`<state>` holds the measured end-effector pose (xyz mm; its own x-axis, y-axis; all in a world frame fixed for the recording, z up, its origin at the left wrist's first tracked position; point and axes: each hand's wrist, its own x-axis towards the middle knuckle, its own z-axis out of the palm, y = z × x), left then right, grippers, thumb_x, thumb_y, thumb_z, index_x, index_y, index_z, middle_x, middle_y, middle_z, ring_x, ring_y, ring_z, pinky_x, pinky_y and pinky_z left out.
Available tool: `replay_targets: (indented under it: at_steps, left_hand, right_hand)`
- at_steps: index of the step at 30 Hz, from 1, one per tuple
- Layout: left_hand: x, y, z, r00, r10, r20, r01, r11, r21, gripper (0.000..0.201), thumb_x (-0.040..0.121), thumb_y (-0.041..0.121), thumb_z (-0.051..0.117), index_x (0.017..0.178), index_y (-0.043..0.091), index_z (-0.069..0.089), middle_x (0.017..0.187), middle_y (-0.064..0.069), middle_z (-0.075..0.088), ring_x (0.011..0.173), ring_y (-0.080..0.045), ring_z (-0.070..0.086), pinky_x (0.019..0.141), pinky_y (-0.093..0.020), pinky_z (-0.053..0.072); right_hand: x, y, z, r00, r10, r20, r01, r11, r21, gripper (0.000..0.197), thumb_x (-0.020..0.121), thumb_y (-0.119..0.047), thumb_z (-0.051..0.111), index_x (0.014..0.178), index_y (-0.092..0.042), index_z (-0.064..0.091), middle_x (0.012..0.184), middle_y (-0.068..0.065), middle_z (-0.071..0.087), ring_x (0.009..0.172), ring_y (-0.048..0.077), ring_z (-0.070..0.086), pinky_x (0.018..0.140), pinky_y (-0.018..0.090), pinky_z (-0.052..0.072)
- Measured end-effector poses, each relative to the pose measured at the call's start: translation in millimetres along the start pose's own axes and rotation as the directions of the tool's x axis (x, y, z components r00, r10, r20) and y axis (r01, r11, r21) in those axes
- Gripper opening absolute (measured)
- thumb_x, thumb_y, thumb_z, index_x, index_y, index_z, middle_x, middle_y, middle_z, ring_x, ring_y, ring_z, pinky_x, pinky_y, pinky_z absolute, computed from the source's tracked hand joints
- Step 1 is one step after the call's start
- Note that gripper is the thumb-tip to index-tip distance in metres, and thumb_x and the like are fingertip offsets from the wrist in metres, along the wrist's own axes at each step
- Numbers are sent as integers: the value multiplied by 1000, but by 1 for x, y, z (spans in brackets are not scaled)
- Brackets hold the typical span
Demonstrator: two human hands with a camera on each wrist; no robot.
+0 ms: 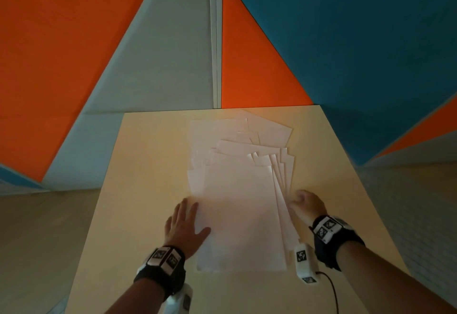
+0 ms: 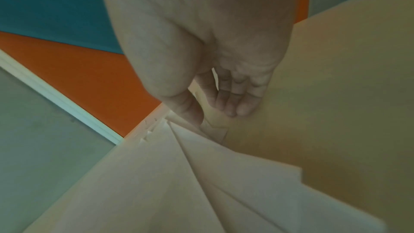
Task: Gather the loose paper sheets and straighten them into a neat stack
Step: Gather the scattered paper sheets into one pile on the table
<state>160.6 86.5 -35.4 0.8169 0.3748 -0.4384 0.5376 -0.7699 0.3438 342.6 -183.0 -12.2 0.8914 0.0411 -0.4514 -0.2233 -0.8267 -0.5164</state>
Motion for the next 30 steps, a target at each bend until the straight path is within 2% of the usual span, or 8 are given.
replay_targets:
  at_steps: [7, 11, 16, 17, 18, 19, 23, 30]
  left_hand:
    - [25, 4, -6, 998, 42, 49, -45, 998, 55, 87, 90, 55, 46, 153, 29, -7, 162, 5, -18, 150, -17, -11, 120, -41, 0]
    - [36, 6, -9, 993, 91, 72, -94, 995, 32, 86, 89, 53, 49, 153, 32, -4, 162, 9, -15, 150, -15, -10, 120, -42, 0]
    - [49, -2, -22, 999, 27, 32, -26, 999, -35, 83, 91, 50, 48, 154, 27, -1, 163, 6, -11, 151, -17, -8, 121, -42, 2]
    - [52, -6, -24, 1000, -2, 17, 3, 999, -32, 83, 92, 50, 47, 154, 26, -2, 163, 4, -12, 151, -18, -8, 121, -42, 2]
    - [54, -8, -25, 1000, -20, 13, 20, 1000, -21, 83, 92, 51, 45, 154, 24, -3, 163, 4, -13, 151, -18, -8, 121, -42, 2]
    - [56, -9, -26, 1000, -23, 14, 23, 1000, -6, 83, 92, 51, 44, 154, 23, -3, 163, 3, -13, 151, -18, -8, 121, -42, 1]
    - [62, -6, -27, 1000, 11, 14, -11, 1000, 10, 82, 92, 53, 43, 154, 22, 0, 163, 4, -11, 151, -16, -6, 121, -41, 2]
    - [61, -6, -40, 998, 47, -33, -49, 996, -79, 82, 90, 49, 52, 154, 24, 7, 163, 4, 8, 150, -14, 7, 121, -41, 7]
  right_hand:
    - [19, -19, 14, 995, -62, 84, 45, 982, 185, 21, 67, -1, 54, 63, -15, 38, 66, 8, 38, 61, 23, 36, 62, 30, 25]
    - [25, -26, 8, 967, -135, 216, 69, 955, 289, 34, 73, -2, 63, 102, -17, 72, 93, 1, 75, 87, 19, 70, 68, 22, 50]
    - [42, -20, -6, 979, -129, 161, 99, 978, 183, 26, 74, -10, 65, 99, -2, 67, 95, 2, 66, 94, 26, 63, 78, 31, 44]
    - [48, -16, -6, 985, -130, 113, 114, 983, 143, 25, 72, -12, 66, 92, 2, 62, 90, -7, 39, 91, 31, 61, 76, 33, 43]
    - [50, -14, -5, 986, -135, 97, 125, 987, 102, 29, 69, -14, 67, 91, 4, 60, 128, 9, 32, 119, 42, 53, 75, 35, 44]
    - [52, -12, -1, 983, -150, 105, 141, 986, 84, 31, 69, -15, 70, 94, 2, 61, 86, 1, 37, 81, 20, 35, 77, 37, 46]
    - [54, -13, 17, 962, -219, 164, 221, 975, 6, 85, 65, -32, 83, 141, -19, 48, 137, 4, 49, 130, 23, 48, 110, 41, 41]
    - [53, -25, 25, 964, -232, 132, 229, 973, 41, 76, 70, -27, 82, 139, -21, 51, 134, 3, 53, 122, 21, 53, 103, 34, 44]
